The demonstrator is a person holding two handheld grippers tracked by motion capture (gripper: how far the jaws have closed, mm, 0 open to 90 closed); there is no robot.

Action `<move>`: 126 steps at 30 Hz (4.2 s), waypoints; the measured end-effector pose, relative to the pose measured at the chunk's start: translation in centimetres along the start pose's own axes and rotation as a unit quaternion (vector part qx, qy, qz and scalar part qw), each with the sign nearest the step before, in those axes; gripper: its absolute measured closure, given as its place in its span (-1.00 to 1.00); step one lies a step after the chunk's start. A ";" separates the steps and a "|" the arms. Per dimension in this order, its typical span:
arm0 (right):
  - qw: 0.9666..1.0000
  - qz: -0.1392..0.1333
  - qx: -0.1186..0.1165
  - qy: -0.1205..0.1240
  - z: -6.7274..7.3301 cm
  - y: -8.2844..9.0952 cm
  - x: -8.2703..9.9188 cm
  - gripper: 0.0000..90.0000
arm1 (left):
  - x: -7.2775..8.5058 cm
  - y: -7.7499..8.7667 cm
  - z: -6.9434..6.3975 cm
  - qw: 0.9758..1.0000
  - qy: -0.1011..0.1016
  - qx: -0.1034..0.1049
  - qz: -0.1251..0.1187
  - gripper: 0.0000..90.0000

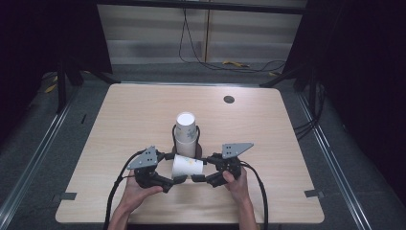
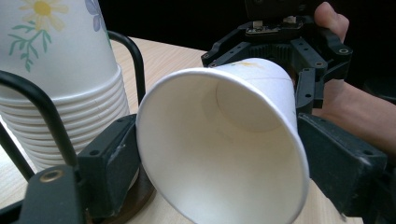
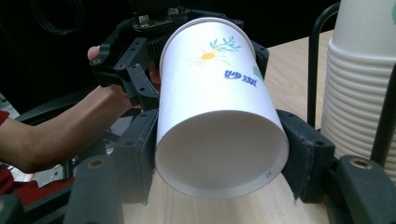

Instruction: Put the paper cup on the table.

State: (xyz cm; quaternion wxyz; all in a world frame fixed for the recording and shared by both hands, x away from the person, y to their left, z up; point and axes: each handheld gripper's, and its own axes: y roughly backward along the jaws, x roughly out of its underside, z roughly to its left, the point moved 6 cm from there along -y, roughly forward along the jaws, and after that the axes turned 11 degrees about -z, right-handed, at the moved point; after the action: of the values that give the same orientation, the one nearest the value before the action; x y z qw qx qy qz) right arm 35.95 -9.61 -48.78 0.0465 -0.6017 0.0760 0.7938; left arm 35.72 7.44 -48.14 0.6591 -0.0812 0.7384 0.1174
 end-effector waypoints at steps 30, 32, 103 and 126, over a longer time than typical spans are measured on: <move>1.000 0.014 -0.006 0.023 0.0 -0.5 0.2 -0.27 | -0.6 1.0 0.2 0.999 0.017 0.031 -0.026 -0.43; 1.000 0.012 -0.004 0.026 0.0 -0.5 0.2 -0.28 | -0.7 1.0 0.2 0.999 0.021 0.033 -0.028 -0.41; 0.841 -0.154 0.503 0.124 -3.1 9.2 1.8 -0.71 | -0.4 7.6 5.3 0.990 0.036 -0.108 0.083 -0.40; 0.822 -0.172 0.522 0.151 -2.3 9.3 1.9 -0.74 | -1.9 9.3 7.3 0.977 0.011 -0.164 0.137 -0.40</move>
State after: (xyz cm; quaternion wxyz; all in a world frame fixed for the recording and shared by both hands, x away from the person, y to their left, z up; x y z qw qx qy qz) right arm 36.10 -19.18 -50.61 0.4772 -0.6027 0.3805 0.5140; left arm 40.35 18.33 -46.43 0.6061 -0.0872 0.7207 0.3250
